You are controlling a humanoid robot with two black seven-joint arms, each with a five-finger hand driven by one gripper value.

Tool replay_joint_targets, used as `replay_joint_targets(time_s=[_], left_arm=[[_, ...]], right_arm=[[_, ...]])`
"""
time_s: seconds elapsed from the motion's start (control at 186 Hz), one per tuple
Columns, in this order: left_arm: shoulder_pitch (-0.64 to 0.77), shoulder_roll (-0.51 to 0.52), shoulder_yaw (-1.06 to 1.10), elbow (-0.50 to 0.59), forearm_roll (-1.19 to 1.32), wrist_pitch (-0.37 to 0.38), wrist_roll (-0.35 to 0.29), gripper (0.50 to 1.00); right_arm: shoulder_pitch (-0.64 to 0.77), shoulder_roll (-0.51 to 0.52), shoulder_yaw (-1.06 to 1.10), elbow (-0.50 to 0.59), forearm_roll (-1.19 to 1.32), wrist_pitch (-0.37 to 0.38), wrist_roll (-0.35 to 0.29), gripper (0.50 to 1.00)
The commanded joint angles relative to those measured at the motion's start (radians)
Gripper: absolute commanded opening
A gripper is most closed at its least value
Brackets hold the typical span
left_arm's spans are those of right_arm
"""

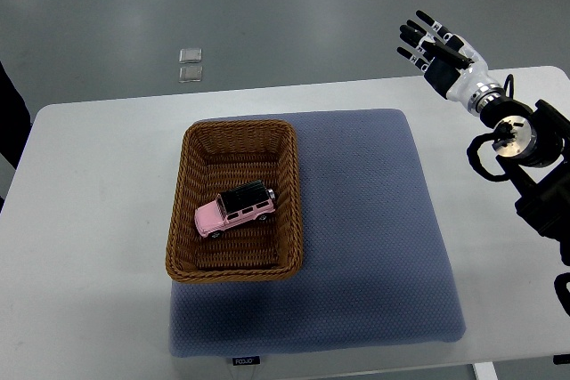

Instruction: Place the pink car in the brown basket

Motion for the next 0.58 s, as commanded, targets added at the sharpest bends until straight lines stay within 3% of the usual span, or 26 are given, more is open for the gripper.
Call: replay_joint_targets(time_s=[0.0, 0.214, 0.574], left_arm=[[0.0, 0.0, 0.0, 0.001, 0.0, 0.0, 0.0, 1.0], [0.001, 0.0, 0.0, -0.007, 0.001, 0.0, 0.0, 1.0], [0.001, 0.0, 0.0, -0.003, 0.0, 0.002, 0.0, 1.0]], right_arm=[[-0.006, 0.001, 0.0, -0.016, 0.049, 0.0, 0.037, 0.897], [-0.003, -0.003, -0.001, -0.05, 0.066, 0.0, 0.133, 0.901], [-0.006, 0.0, -0.017, -0.096, 0.062, -0.001, 0.154, 0.911]])
